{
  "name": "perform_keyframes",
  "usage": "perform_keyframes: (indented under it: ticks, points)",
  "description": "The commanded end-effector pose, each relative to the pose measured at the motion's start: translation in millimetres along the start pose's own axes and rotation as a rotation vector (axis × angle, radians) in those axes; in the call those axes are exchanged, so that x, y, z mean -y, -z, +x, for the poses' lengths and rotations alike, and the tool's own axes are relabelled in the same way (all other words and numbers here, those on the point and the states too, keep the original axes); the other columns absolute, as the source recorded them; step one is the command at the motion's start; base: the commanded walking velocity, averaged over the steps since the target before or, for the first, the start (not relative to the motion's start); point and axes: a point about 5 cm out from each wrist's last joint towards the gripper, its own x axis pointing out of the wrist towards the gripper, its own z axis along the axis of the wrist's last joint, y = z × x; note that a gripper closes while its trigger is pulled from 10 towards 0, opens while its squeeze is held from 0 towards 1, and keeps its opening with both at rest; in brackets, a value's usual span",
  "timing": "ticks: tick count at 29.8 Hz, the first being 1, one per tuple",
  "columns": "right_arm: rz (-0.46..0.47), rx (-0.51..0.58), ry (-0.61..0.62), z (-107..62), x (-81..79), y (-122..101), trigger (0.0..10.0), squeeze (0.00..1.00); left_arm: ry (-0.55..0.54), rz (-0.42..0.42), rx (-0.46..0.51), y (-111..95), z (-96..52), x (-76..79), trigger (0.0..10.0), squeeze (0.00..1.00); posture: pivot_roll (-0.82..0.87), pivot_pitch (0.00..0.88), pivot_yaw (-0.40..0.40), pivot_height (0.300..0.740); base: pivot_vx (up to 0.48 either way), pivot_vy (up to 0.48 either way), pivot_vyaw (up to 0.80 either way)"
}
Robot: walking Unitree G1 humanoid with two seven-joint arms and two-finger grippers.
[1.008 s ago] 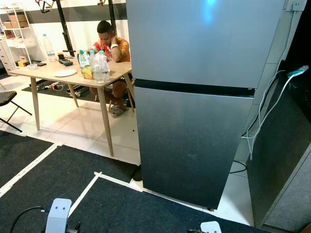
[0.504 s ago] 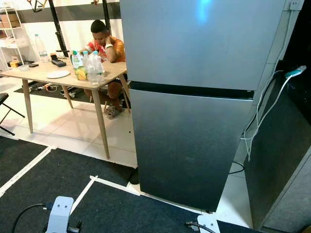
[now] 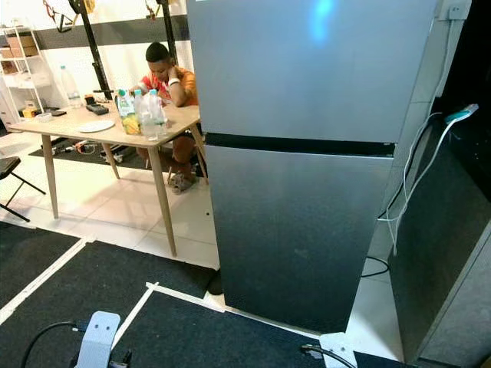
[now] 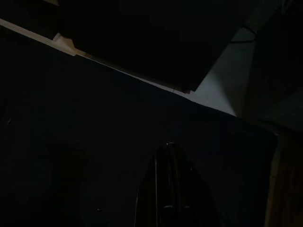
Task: Restocking fridge
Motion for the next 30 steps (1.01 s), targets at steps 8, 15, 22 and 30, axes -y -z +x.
perform_keyframes:
  ticks: [8,15,22,30]
  points:
    - [-0.016,-0.024,-0.002,-2.2,4.6,8,10.0,0.0,0.015,-0.008,-0.008,-1,1.3,7.6,10.0,0.0,-0.13,0.068,0.096,0.74,0.0,0.0,0.0]
    - [-0.027,-0.014,-0.031,-1.8,1.1,6,10.0,0.0,-0.002,-0.021,-0.012,4,-0.6,7.5,10.0,0.0,-0.1,0.041,0.04,0.74,0.0,0.0,0.0]
    - [0.034,0.034,-0.014,-2.7,-6.4,5,10.0,0.0,0.038,0.019,-0.019,10,-3.3,12.9,10.0,0.0,-0.1,0.06,0.13,0.74,0.0,0.0,0.0]
    - [0.024,0.025,-0.018,-3.7,-24.9,9,10.0,0.0,0.025,0.02,-0.008,-11,5.5,1.9,10.0,0.0,-0.1,0.046,0.185,0.74,0.0,0.0,0.0]
